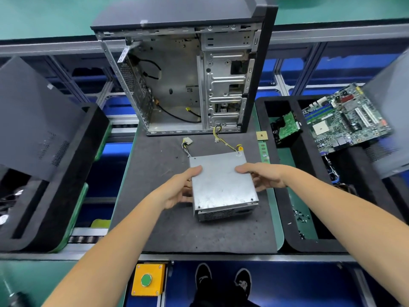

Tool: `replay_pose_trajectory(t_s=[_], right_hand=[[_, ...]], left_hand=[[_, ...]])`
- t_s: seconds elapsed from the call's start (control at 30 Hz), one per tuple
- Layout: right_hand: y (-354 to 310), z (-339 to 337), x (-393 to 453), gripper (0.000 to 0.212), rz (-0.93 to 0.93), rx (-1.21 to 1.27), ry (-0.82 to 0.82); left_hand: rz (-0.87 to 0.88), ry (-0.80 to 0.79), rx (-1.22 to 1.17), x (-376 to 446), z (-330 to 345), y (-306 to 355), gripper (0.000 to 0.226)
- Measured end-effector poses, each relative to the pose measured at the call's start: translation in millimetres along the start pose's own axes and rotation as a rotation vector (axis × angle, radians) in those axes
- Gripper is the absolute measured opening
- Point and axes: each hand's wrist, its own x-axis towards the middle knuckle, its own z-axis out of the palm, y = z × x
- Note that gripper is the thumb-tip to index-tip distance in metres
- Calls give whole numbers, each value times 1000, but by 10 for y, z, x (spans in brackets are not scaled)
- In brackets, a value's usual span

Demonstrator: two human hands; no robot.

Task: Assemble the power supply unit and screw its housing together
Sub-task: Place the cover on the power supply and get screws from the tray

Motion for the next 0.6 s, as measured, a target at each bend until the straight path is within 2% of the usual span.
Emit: replay_pose_trajectory(t_s=[0.17,0.3,0.37,0.47,0.6], right_hand=[[-22,-19,6,70,4,-5,-21],[-2,-59,10,41,-8,13,-41],[10,-66,5,45,-13,-7,-28],[-2,-40,1,58,-14,-34,-23],[-25,-37,1,31,-25,-12,31]], left_hand=[[5,32,23,19,-10,-7,47],[-13,-4,44,16,1,-23,44],[-16,-4,37,19,19,-44,42],[-11,27,44,37,22,-66,55],[17,84,72,53,33,-44,62]])
